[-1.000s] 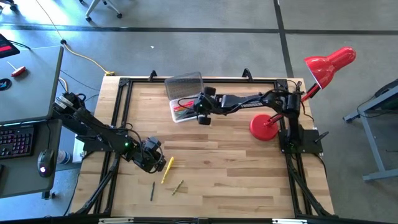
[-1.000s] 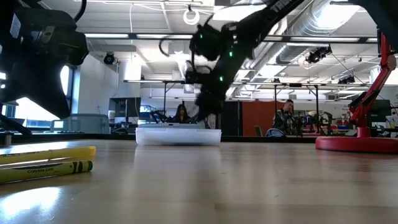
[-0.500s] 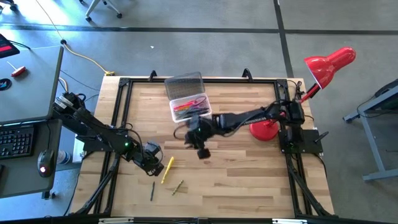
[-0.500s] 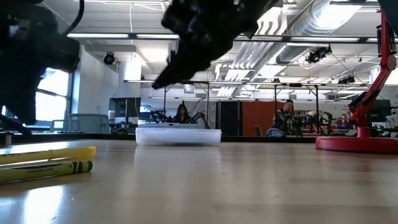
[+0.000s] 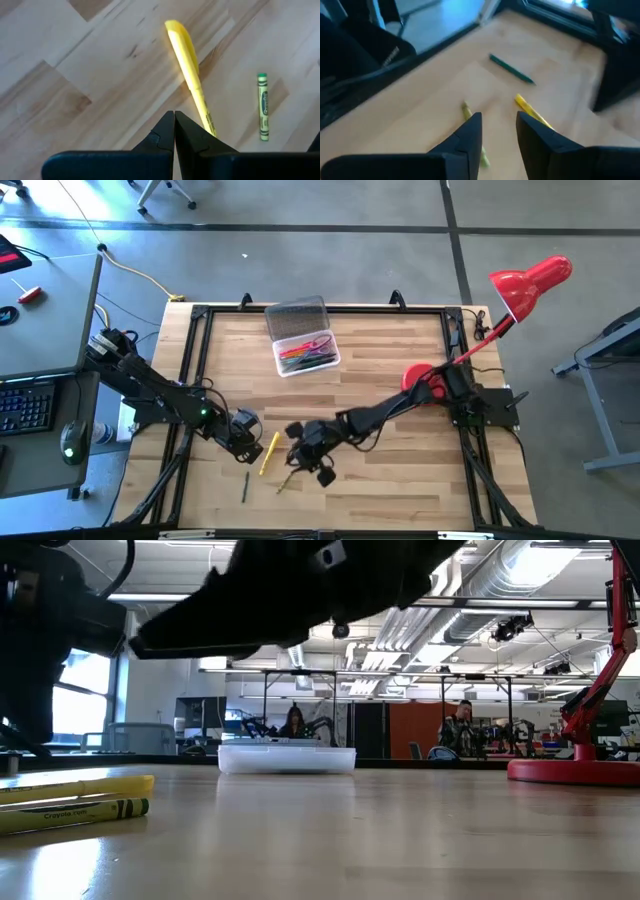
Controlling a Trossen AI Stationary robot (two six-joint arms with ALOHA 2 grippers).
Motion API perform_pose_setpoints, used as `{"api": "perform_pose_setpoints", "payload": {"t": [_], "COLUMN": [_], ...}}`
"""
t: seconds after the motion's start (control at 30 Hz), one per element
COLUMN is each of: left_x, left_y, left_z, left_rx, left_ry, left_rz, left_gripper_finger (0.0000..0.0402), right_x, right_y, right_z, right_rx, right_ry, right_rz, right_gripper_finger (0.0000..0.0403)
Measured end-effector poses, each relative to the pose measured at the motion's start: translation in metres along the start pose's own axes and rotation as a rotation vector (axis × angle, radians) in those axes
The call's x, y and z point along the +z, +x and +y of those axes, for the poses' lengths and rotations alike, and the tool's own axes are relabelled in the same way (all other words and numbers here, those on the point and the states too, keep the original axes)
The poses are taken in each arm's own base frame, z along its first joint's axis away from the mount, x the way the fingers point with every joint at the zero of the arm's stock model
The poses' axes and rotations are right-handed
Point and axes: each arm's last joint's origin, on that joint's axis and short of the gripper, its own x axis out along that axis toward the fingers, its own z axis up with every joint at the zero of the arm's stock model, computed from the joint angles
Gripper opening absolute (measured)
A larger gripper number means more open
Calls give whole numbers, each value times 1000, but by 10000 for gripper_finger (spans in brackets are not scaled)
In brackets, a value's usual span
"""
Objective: Pick & place school supplies into a supply box
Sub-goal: Put the green crayon into the supplies box
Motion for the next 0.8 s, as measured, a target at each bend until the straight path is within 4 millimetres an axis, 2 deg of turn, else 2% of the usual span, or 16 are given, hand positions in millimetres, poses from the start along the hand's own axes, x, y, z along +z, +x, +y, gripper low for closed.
{"api": "perform_pose_setpoints", "payload": {"t": [0.13, 0.33, 0.47, 0.8], "left_x": [0, 0, 1, 1], "left_y": [0, 0, 0, 0], "left_z": [0, 0, 0, 0], "left_rx": [1, 2, 0, 1], "left_ry": [12, 12, 22, 31], "left_rz": [-11, -13, -16, -17], "left_gripper_finger": [40, 40, 40, 40], "right_x": [-17, -52, -61, -72], "right_y": [26, 49, 53, 49], "right_z": [12, 20, 17, -2], "right_rx": [19, 29, -15, -11], "right_ry": [12, 67, 56, 95], "right_rz": [-70, -16, 7, 50], "right_gripper_finger": [102, 102, 102, 93]}}
